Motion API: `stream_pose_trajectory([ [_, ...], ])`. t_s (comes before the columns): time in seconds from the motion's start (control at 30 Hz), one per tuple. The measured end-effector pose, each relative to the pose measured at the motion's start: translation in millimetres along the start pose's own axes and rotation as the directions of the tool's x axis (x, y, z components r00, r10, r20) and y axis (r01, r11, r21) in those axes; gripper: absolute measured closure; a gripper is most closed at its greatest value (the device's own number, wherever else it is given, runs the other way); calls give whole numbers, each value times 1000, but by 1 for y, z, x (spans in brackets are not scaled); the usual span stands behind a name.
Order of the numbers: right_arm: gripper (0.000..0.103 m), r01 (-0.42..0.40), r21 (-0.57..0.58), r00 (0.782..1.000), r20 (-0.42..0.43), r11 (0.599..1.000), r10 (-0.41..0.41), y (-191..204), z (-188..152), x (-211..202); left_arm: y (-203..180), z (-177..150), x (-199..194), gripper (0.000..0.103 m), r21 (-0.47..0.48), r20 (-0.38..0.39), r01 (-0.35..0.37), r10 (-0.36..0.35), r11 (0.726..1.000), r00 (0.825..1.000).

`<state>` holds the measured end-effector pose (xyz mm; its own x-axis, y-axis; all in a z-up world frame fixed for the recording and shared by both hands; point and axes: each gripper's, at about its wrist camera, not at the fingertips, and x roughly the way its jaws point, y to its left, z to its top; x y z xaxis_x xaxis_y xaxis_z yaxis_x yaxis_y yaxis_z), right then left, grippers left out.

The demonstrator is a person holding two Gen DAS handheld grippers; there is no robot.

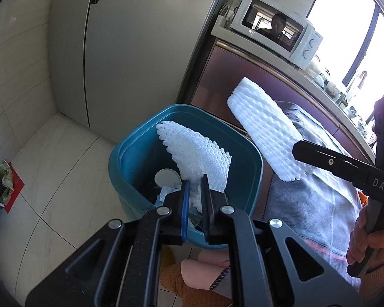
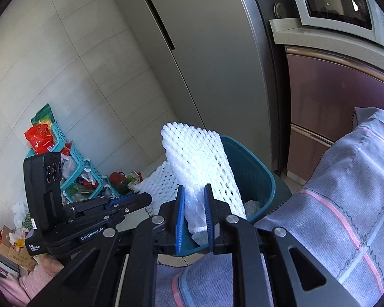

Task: Collect trash
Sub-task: 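Lower the foam nets into the bin and open both grippers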

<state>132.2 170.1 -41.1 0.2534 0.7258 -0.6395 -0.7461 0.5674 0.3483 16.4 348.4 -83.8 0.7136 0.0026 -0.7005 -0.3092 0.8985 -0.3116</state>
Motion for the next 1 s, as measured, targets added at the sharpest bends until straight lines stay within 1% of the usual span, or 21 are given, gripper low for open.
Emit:
stream_pose_trajectory([
  [0.17, 89, 16, -1, 999, -28, 1000, -16, 0, 4, 17, 3, 0, 12, 94, -8, -13, -16, 16, 1000, 1000],
  [0.37, 88, 59, 2, 997, -60, 998, -58, -3, 10, 35, 3, 0, 27, 93, -9, -39, -33, 33, 999, 999],
  [0.47, 85, 84, 11, 994, -72, 996, -83, -5, 10, 40, 2, -1, 35, 93, -12, -53, -34, 33, 999, 998],
  [0.53, 81, 100, 19, 992, -84, 995, -98, -8, 11, 44, 1, -2, 38, 92, -15, -56, -40, 40, 999, 998],
  [0.6, 80, 111, 22, 990, -90, 994, -109, -10, 10, 46, 0, -2, 41, 90, -17, -60, -38, 37, 999, 998],
  [0.67, 80, 110, 33, 990, -90, 993, -107, -12, 8, 45, 1, -2, 45, 87, -31, -67, -29, 27, 999, 997],
  [0.77, 77, 111, 36, 991, -78, 993, -108, -15, 6, 42, 3, -4, 50, 85, -36, -71, -32, 29, 999, 997],
  [0.8, 76, 109, 36, 992, -75, 993, -106, -15, 5, 40, 3, -4, 50, 81, -36, -72, -32, 29, 999, 997],
  [0.93, 76, 106, 46, 993, -63, 993, -103, -20, 3, 34, 2, -7, 48, 81, -35, -66, -34, 31, 999, 997],
  [1.0, 76, 101, 54, 993, -58, 993, -98, -22, 2, 31, 1, -8, 43, 78, -33, -53, -38, 37, 999, 998],
])
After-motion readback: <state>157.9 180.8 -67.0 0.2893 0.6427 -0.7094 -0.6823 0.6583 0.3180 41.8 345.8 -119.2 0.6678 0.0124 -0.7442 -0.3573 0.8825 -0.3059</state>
